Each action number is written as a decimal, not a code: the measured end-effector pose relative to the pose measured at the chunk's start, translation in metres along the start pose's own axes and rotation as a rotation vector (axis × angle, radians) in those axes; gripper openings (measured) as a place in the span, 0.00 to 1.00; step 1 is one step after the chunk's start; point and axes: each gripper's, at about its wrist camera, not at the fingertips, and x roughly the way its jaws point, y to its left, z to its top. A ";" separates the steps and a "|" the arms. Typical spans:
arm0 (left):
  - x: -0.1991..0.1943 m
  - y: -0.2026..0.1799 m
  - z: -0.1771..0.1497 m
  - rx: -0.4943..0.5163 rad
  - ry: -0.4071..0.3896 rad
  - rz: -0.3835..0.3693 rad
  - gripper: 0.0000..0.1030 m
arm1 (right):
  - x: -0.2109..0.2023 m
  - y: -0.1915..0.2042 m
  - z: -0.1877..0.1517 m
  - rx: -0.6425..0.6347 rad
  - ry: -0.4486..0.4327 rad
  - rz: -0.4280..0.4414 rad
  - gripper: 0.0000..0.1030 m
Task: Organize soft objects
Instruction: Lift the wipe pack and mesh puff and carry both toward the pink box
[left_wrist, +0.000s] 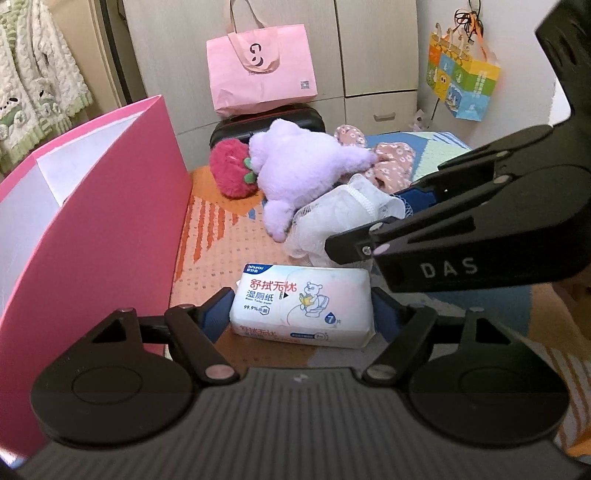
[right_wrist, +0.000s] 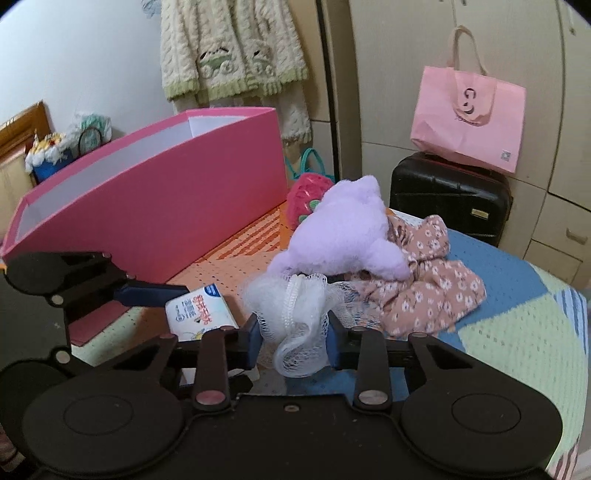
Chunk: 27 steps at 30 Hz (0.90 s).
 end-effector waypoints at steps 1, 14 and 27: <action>-0.002 0.000 -0.001 -0.004 0.001 -0.003 0.75 | -0.003 0.002 -0.002 0.008 -0.009 -0.009 0.38; -0.033 0.005 -0.016 -0.029 -0.030 -0.053 0.75 | -0.048 0.014 -0.035 0.113 -0.078 -0.126 0.38; -0.063 0.013 -0.033 -0.007 -0.014 -0.128 0.75 | -0.087 0.050 -0.079 0.186 -0.104 -0.217 0.38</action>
